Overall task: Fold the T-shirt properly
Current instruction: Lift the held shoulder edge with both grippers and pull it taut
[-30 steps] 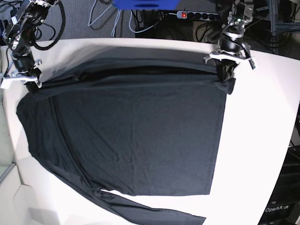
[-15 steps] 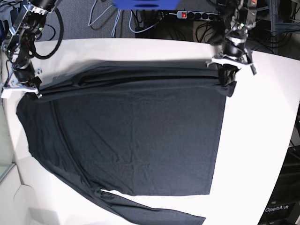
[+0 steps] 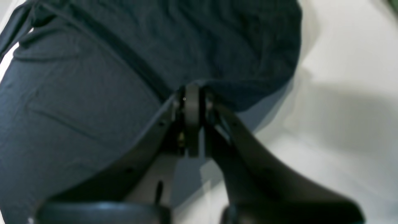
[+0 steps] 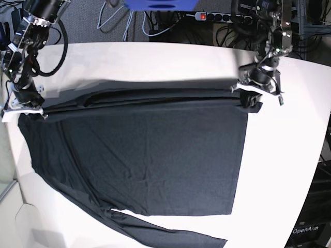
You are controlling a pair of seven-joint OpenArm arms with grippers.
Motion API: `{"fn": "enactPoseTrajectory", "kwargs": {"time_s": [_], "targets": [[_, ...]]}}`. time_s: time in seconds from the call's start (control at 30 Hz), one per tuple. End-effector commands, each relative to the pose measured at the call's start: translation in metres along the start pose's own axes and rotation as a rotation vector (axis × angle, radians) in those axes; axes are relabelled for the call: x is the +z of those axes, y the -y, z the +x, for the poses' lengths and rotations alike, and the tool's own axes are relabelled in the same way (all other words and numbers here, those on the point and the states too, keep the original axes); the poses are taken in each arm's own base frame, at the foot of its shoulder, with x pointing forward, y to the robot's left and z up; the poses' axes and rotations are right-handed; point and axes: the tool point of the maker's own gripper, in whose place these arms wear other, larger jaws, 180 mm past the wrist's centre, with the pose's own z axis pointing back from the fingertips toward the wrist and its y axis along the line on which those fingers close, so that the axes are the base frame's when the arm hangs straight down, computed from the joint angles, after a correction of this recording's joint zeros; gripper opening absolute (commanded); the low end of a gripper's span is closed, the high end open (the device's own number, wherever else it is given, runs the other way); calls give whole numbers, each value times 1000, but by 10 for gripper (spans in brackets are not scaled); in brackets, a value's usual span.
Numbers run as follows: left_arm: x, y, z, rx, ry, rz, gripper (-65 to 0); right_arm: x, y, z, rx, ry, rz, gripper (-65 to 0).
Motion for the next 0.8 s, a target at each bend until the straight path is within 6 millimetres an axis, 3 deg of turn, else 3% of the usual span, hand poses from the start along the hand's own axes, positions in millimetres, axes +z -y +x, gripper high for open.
{"fn": "enactPoseTrajectory", "kwargs": {"time_s": [0.0,0.37,0.63,0.77], "targets": [[-2,3,17,-18,46,-10,-612,1,-2,18,24,53,-7,-650],[-24,29,44,-28,11,-66,-612,-12,-35,32,106,82,25,-650],[-40,25,44,-16,-36,-53,-612,-39,-33,27,85,22,16,-650],[-46,25,50,-11,-30,-51,-612,-44,-34,34,86,27,18,-650]]}}
